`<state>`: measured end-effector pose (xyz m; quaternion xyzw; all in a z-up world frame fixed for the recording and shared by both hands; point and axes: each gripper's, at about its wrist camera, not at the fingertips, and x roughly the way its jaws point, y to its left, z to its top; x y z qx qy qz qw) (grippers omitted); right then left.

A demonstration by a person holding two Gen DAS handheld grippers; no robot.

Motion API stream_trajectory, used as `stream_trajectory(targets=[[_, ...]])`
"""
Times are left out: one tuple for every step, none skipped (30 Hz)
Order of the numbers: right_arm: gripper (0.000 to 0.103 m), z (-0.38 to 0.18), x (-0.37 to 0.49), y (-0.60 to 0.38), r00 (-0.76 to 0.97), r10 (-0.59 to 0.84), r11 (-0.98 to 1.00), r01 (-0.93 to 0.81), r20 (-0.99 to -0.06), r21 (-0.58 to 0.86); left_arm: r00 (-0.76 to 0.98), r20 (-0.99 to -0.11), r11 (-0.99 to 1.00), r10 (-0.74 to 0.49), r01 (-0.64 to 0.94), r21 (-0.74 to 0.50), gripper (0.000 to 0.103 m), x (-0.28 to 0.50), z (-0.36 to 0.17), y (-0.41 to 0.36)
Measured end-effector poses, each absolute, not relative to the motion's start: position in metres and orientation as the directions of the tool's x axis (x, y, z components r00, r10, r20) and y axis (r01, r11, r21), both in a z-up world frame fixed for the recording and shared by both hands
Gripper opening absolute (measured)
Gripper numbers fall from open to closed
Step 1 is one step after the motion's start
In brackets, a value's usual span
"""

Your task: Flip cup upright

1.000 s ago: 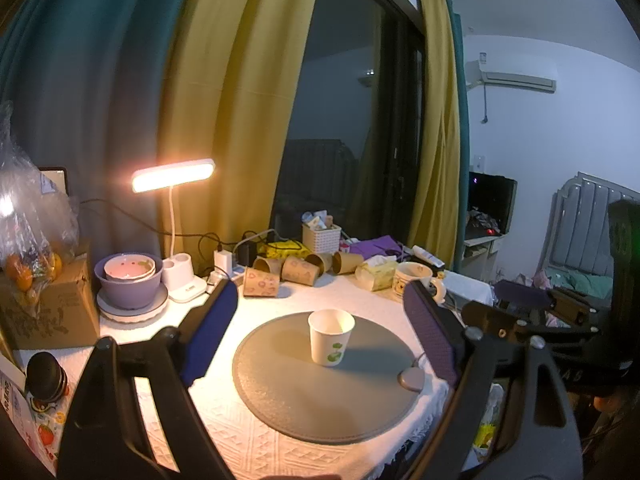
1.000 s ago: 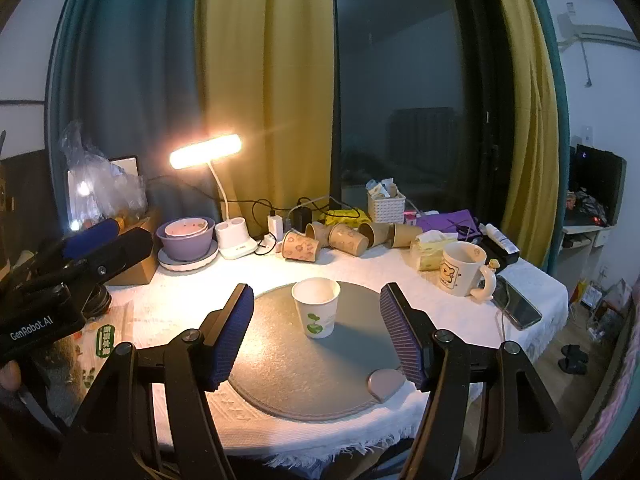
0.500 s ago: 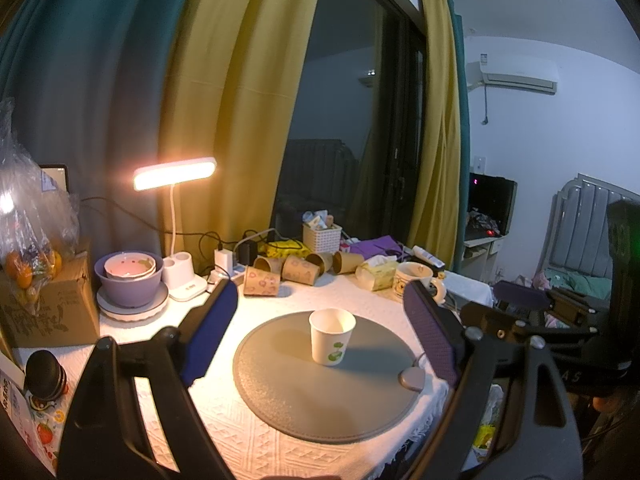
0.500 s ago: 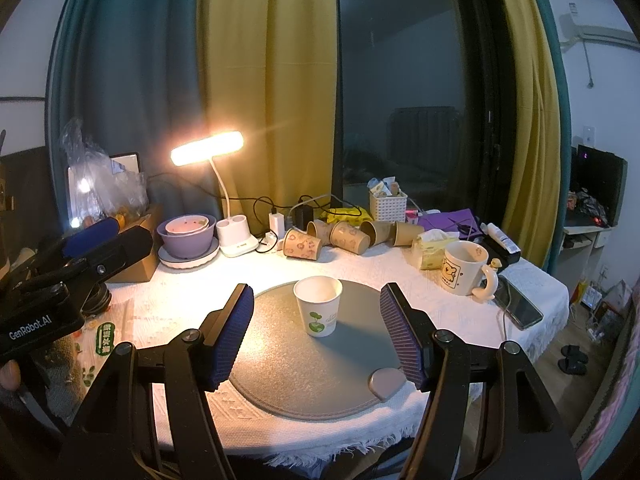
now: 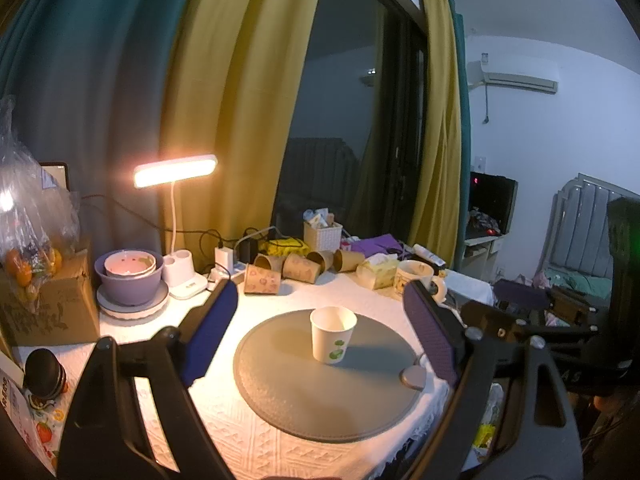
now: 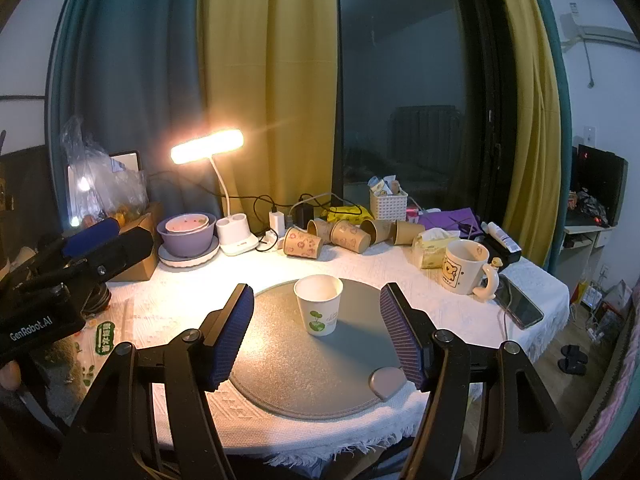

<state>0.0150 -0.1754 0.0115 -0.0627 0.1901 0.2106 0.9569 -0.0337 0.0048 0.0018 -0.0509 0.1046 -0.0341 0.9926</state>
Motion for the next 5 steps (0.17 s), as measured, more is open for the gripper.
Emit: stream_trajectory(targets=[[0.069,0.0112,0.0148,-0.1751,0.839,0.379,0.903,-0.427,-0.391,-0.040,0.976,-0.203,0.993,-0.077,0.056,-0.107,0.086,-0.0334,0.0020,0.0049],[0.069,0.0100,0.0147,-0.1743,0.838,0.380,0.903,-0.428,-0.391,-0.041,0.977,-0.200,0.993,-0.077,0.056,-0.107,0.086,-0.0351,0.0014,0.0050],[0.069,0.0100,0.0146,-0.1741,0.838,0.380,0.903,-0.428,-0.392,-0.041,0.978,-0.194,0.992,-0.079,0.059,-0.110,0.086,-0.0361,0.0015,0.0052],[0.069,0.0100,0.0145,-0.1739,0.838,0.379,0.903,-0.428,-0.392,-0.041,0.979,-0.186,0.991,-0.085,0.063,-0.118,0.086,-0.0376,0.0017,0.0060],[0.069,0.0101,0.0146,-0.1737,0.838,0.380,0.902,-0.429,-0.392,-0.041,0.979,-0.179,0.989,-0.094,0.072,-0.127,0.086,-0.0388,0.0018,0.0068]])
